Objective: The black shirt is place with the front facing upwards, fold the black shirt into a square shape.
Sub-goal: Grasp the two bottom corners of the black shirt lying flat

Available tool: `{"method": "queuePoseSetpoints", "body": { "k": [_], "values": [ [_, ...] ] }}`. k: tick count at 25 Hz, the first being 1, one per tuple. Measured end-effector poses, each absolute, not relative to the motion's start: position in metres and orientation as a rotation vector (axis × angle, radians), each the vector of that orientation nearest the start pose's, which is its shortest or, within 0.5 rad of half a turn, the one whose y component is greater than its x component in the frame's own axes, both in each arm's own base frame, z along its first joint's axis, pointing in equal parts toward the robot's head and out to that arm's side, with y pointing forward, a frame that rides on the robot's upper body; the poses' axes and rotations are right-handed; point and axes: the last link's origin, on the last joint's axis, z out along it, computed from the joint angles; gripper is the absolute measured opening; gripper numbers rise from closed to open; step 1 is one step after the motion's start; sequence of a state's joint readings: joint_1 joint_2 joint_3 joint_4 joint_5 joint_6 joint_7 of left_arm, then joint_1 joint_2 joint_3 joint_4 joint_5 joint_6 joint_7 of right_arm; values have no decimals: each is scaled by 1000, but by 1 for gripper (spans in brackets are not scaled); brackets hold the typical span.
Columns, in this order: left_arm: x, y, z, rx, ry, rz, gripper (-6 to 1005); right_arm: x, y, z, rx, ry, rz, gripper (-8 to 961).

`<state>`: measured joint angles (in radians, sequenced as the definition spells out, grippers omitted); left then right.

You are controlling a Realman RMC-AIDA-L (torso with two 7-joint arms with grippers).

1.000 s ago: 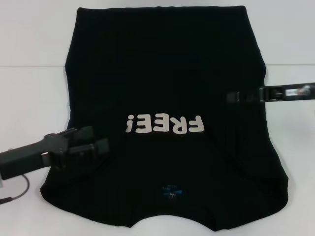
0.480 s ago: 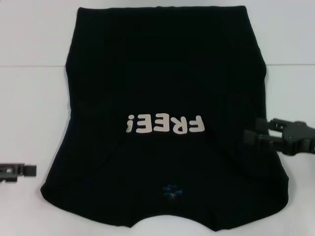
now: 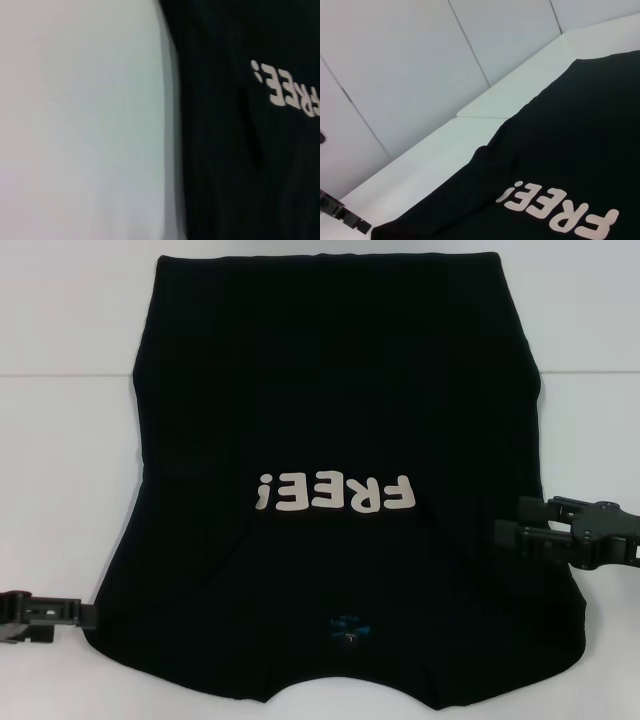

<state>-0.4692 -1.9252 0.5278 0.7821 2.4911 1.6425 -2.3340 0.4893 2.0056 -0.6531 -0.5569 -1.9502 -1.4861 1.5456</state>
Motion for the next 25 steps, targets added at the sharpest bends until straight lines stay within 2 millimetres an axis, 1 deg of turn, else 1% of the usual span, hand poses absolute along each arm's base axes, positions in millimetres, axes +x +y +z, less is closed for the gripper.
{"method": "queuePoseSetpoints", "body": {
  "k": [5,13,20,25],
  "values": [
    [-358,304,75,-2120,-1927,-174,862,300,329,20,-2531,996,734,808],
    [-356,310,67,-2116,-1938,-180,844,299,329,20,-2528,998,740,807],
    [-351,312,57,-2152,-1947,-184,829,299,328,18,-2530,999,743,806],
    [-347,314,51,-2212,-1889,-161,818,299,328,19,-2527,1000,748,806]
  ]
}}
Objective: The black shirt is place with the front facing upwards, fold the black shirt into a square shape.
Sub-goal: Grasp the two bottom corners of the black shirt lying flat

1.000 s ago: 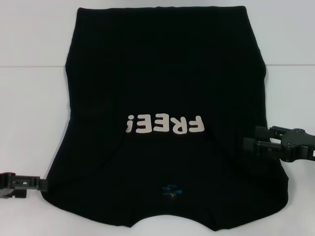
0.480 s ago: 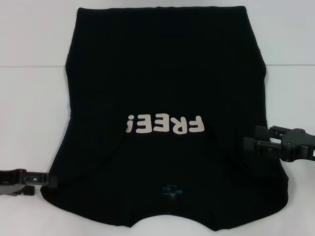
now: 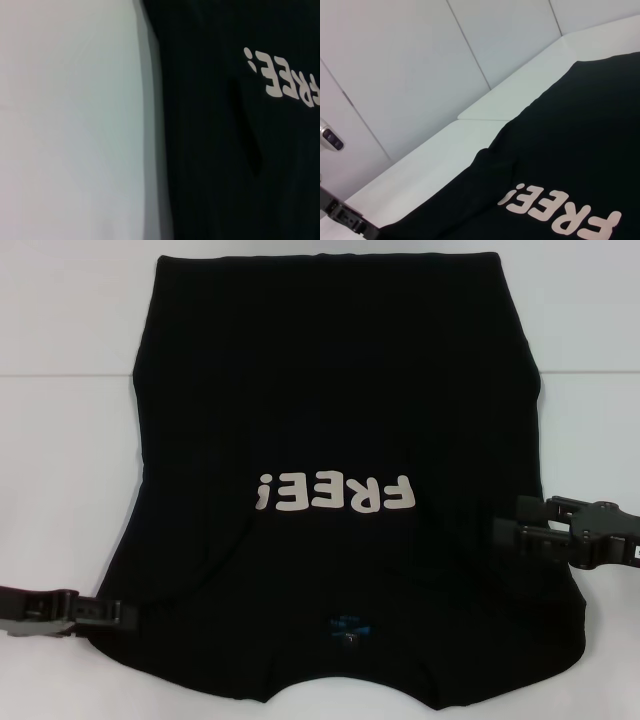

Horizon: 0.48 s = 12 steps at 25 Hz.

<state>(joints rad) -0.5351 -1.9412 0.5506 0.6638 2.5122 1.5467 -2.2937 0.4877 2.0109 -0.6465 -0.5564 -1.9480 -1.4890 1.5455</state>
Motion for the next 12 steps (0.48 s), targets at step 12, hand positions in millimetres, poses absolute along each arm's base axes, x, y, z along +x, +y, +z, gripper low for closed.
{"method": "queuePoseSetpoints", "body": {
  "k": [12],
  "values": [
    [-349,316,51,-2198,-1871,-153,496,304,330,28,-2500,1095,725,806]
  ]
}}
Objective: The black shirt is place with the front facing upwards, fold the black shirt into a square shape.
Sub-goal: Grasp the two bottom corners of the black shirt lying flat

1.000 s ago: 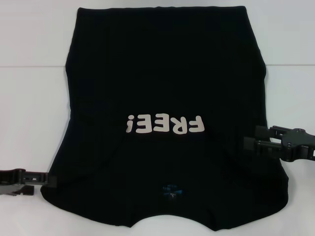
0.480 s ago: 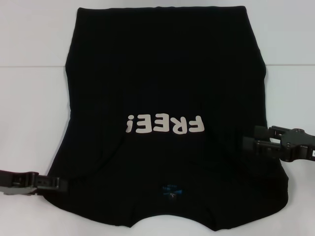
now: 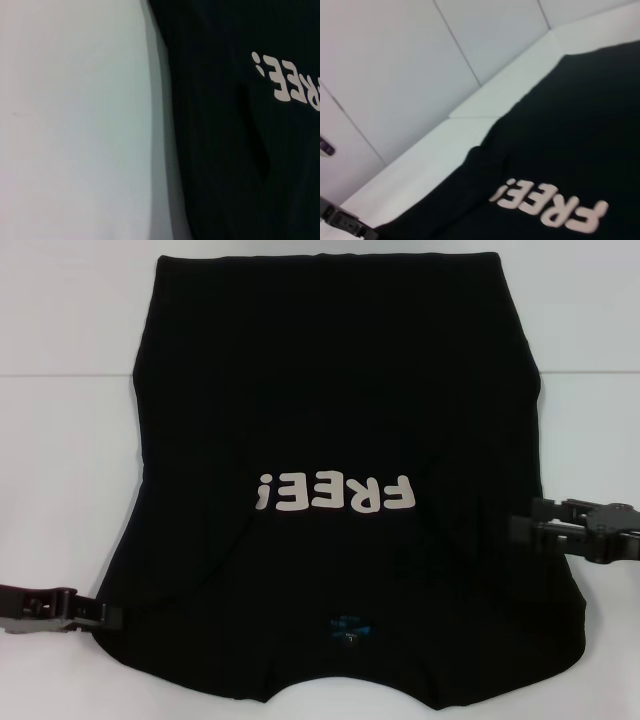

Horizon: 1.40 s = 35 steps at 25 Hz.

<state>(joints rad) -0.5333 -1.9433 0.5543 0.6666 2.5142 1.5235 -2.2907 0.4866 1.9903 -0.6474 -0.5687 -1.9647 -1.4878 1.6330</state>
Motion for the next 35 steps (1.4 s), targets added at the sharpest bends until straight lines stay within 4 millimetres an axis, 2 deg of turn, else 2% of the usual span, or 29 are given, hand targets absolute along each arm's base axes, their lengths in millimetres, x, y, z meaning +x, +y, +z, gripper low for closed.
{"method": "queuePoseSetpoints", "body": {
  "k": [7,11,12,15,18,22,35],
  "values": [
    [-346,318,51,-2203,-1887,-158,347,307,346,60,-2442,1340,513,805],
    [-344,318,52,-2215,-1887,-149,177,304,362,88,-2342,1555,316,804],
    [-343,318,52,-2218,-1885,-146,134,304,364,91,-2318,1599,280,804],
    [-343,319,52,-2221,-1884,-144,92,301,370,98,-2255,1702,142,803],
    [-342,319,52,-2226,-1882,-142,50,296,371,91,-2288,1708,15,802],
    [-341,319,53,-2239,-1880,-143,49,288,371,74,-2352,1679,-124,797],
    [-339,320,52,-2250,-1874,-147,47,266,376,39,-2433,1595,-311,766]
  ]
}}
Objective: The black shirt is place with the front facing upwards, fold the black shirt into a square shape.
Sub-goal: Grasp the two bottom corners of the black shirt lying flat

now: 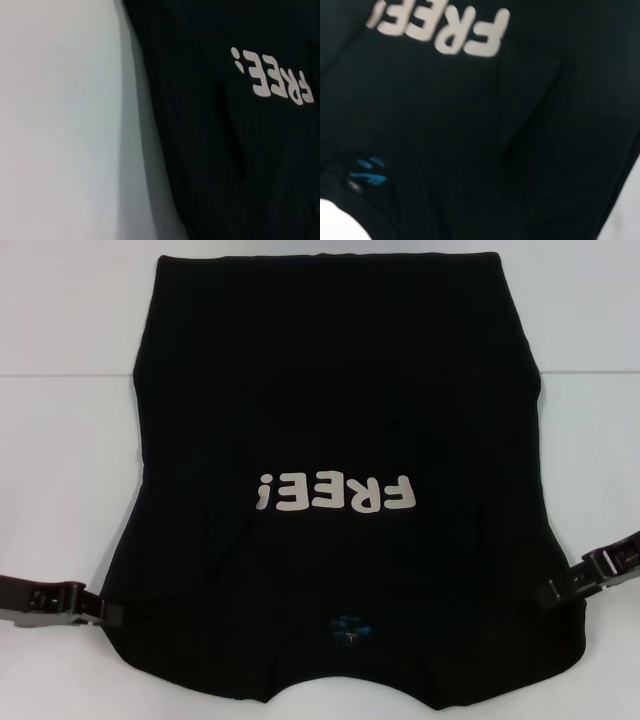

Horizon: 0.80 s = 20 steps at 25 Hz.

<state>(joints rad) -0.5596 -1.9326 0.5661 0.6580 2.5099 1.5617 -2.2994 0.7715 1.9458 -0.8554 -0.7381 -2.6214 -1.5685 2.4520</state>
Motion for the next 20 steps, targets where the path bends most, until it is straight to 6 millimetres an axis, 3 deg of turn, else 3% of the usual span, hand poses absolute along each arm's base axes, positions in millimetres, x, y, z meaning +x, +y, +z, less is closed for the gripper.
{"method": "queuePoseSetpoints", "body": {
  "k": [9,20],
  "values": [
    [-337,322,53,-2257,-1863,-156,46,262,378,30,-2435,1540,-383,744],
    [-336,322,53,-2267,-1861,-160,45,259,381,30,-2434,1537,-387,261]
  ]
}}
